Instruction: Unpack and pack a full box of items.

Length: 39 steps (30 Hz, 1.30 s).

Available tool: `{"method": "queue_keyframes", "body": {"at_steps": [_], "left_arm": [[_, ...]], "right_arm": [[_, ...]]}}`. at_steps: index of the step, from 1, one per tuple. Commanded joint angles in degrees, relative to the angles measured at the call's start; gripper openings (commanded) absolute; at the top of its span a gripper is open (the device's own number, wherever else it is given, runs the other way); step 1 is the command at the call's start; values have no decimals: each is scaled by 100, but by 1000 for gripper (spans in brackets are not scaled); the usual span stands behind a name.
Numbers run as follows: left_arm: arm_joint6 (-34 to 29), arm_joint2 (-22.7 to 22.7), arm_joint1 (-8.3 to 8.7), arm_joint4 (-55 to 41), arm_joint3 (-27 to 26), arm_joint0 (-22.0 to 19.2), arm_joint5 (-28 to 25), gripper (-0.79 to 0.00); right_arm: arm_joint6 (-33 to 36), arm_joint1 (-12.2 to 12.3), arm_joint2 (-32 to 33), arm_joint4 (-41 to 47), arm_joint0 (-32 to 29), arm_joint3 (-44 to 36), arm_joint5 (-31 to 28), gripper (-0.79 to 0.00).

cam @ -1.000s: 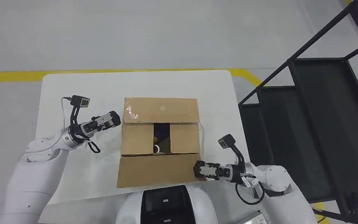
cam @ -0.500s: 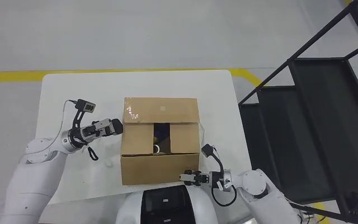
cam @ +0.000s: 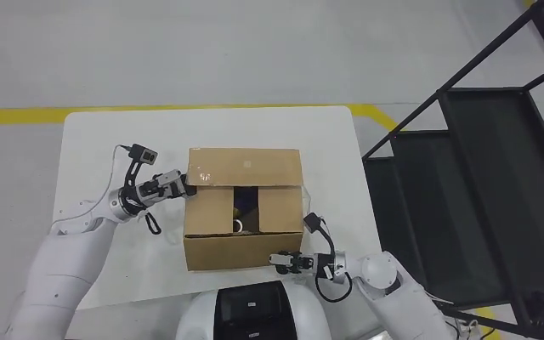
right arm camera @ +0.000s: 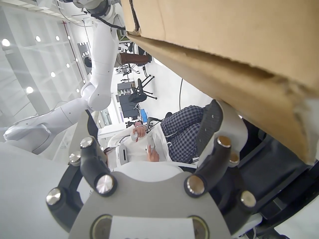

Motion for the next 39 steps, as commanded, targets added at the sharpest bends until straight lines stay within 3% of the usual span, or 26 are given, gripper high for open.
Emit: {"method": "queue_keyframes", "body": {"at_steps": [1, 9, 14, 24, 33, 39], "left_arm": [[-54, 21, -30, -243, -51, -67, 56, 0], [-245, 23, -143, -952, -22, -383, 250, 0], [142, 418, -347, -881, 279, -907, 55, 0], [1139, 1029, -803, -765, 1561, -2016, -327, 0], [2238, 1509, -1098, 550, 2950, -2773, -622, 0], [3256, 1986, -1277, 2151, 3556, -3076, -893, 0]], "right_arm": [[-35, 3, -31, 5, 29, 40, 2, 0], [-227, 18, -161, -99, 157, 208, -4, 0], [-361, 13, -277, -158, 339, 389, 4, 0], [-594, 12, -409, -81, 500, 525, -54, 0], [-560, 92, -231, 58, 245, 305, -129, 0], [-591, 132, -178, 43, 152, 222, -122, 0]]}}
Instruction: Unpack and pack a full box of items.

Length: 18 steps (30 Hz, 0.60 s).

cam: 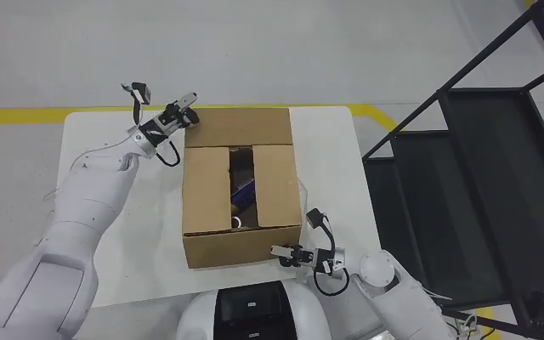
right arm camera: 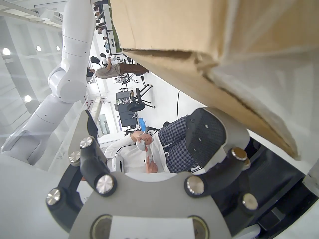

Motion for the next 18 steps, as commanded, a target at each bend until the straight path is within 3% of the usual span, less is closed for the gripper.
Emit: {"method": "queue_keyframes", "body": {"at_steps": [1, 10, 18], "left_arm": [[197, 117, -57, 368, 104, -30, 22, 0], [-49, 348, -152, 1161, 551, -189, 28, 0], [-86, -112, -33, 612, 798, -249, -512, 0]], "right_arm": [[-31, 9, 7, -17, -11, -3, 8, 0], [-137, 35, -19, -8, 28, 17, 55, 0], [-242, 47, -20, 240, 64, -172, 191, 0]]}}
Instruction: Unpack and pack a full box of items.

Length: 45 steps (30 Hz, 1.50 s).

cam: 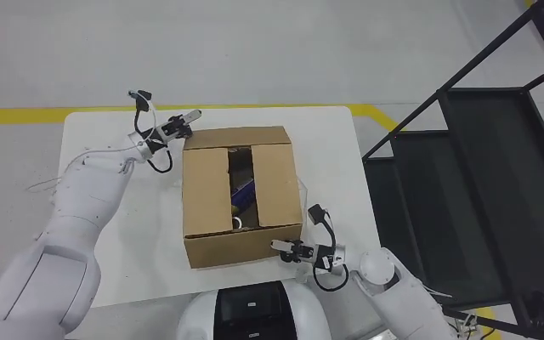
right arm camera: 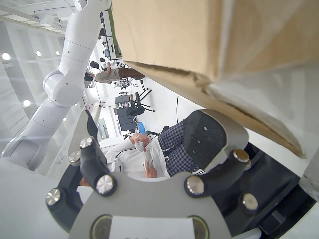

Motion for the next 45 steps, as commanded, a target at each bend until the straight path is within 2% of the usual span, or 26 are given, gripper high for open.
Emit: {"method": "queue_keyframes", "body": {"at_steps": [1, 3, 7, 8, 11, 15, 20, 23, 28, 29, 42, 45], "left_arm": [[-96, -204, 63, -333, 0, 26, -214, 0], [-372, -454, 154, -780, -40, 95, -371, 0], [-1499, -1057, 414, -1878, -244, 373, -257, 0], [-1667, -1179, 491, -2028, -367, 471, -90, 0], [-2052, -1494, 767, -2050, -910, 858, 295, 0], [-2461, -1922, 1134, -1831, -1857, 1536, 704, 0], [-2942, -2454, 1524, -1476, -3086, 2374, 1185, 0], [-3217, -2739, 1740, -1060, -3676, 2770, 1459, 0], [-3762, -3169, 2019, -1125, -4593, 3338, 2004, 0], [-3871, -3230, 2062, -1200, -4729, 3427, 2113, 0], [-3871, -3230, 2062, -1200, -4729, 3427, 2113, 0], [-3653, -3183, 2048, -1171, -4817, 3501, 2152, 0]], "right_arm": [[10, 7, 38, 224, -40, -149, 135, 0], [59, 26, 114, 384, -112, -389, 295, 0], [72, 77, 326, 554, -353, -997, 624, 0], [65, 90, 378, 559, -425, -1180, 701, 0], [-70, 124, 542, 550, -621, -1872, 1072, 0], [-589, 127, 566, 270, -635, -2613, 1720, 0], [-1198, 52, 25, -223, 7, -2704, 2602, 0], [-1409, -19, -418, -506, 556, -2427, 2988, 0], [-1669, -143, -961, -622, 1220, -1974, 3451, 0], [-1669, -143, -961, -622, 1220, -1974, 3451, 0], [-1669, -143, -961, -622, 1220, -1974, 3451, 0], [-1669, -143, -961, -622, 1220, -1974, 3451, 0]]}}
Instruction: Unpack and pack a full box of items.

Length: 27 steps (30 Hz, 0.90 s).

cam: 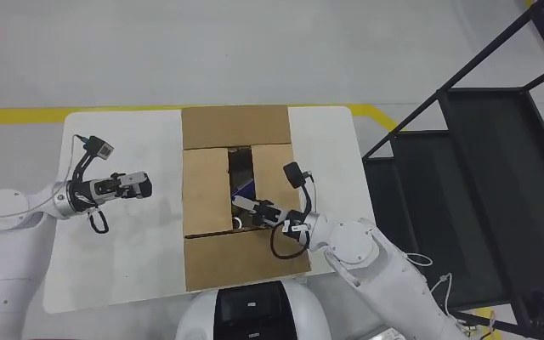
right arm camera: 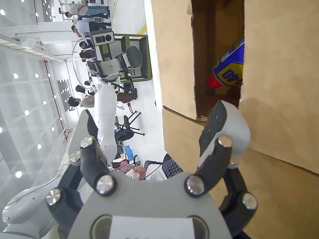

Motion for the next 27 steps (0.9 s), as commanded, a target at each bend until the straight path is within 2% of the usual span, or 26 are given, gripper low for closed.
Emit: {"method": "queue_keyframes", "body": {"at_steps": [1, 7, 13, 16, 23, 27], "left_arm": [[241, 67, -11, 116, -86, 79, 32, 0], [665, 123, -1, 663, -298, 104, 7, 0], [377, 152, 19, 579, -388, 76, 184, 0], [370, 157, 24, 577, -448, 70, 180, 0], [570, -47, 34, 65, -610, 118, 201, 0], [632, -278, 53, -365, -853, 216, 227, 0]], "right_arm": [[-14, -2, -2, 5, -2, 0, -12, 0], [66, -119, -551, -102, 545, 267, 264, 0], [-172, -319, -1154, -128, 1185, 949, 588, 0], [-255, -390, -1328, -104, 1320, 1090, 627, 0], [-128, -522, -1542, 297, 1521, 1195, 110, 0], [-294, -606, -1645, 384, 1656, 1080, -199, 0]]}}
